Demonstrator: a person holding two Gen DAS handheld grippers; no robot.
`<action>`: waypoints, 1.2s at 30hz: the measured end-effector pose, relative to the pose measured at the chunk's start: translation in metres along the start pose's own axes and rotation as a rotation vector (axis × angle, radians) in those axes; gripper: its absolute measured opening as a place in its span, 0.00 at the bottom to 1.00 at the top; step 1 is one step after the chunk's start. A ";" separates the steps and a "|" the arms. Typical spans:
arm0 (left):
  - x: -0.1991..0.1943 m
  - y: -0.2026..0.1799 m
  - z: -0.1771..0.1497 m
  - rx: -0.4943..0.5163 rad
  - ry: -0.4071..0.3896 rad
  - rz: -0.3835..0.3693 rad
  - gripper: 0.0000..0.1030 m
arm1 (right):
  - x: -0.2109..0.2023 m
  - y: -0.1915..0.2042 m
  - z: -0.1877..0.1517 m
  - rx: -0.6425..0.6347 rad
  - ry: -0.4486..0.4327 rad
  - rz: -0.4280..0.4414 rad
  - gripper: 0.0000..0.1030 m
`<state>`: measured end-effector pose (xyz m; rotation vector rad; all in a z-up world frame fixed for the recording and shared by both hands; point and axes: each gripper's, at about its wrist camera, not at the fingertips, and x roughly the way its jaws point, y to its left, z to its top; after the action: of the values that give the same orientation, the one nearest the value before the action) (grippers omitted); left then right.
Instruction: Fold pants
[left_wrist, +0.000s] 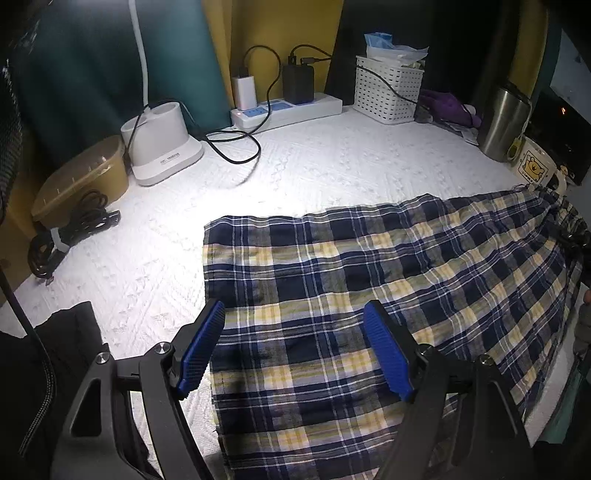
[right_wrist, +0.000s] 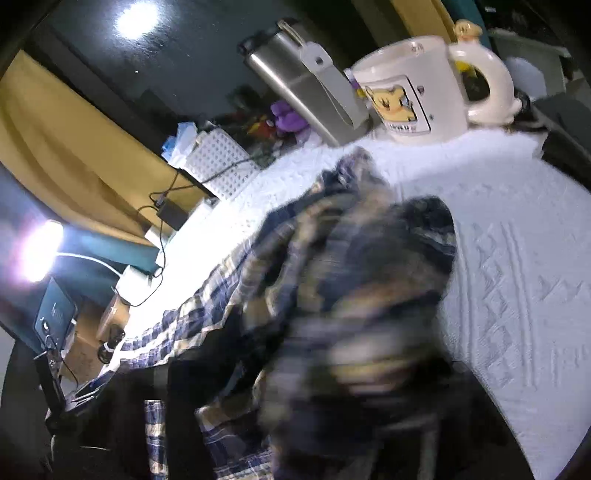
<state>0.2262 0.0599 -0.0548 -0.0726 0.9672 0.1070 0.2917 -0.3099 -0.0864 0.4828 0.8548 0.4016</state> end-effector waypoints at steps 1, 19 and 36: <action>-0.001 0.001 -0.001 -0.003 0.000 0.001 0.76 | -0.001 0.000 0.000 -0.002 -0.002 0.008 0.36; -0.015 0.015 -0.005 -0.035 -0.030 0.003 0.76 | -0.042 -0.006 0.035 -0.082 -0.125 -0.072 0.13; -0.011 0.007 -0.028 0.003 -0.026 -0.199 0.51 | -0.073 0.060 0.029 -0.228 -0.184 -0.080 0.13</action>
<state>0.1961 0.0629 -0.0621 -0.1639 0.9294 -0.0763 0.2631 -0.3056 0.0077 0.2690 0.6386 0.3691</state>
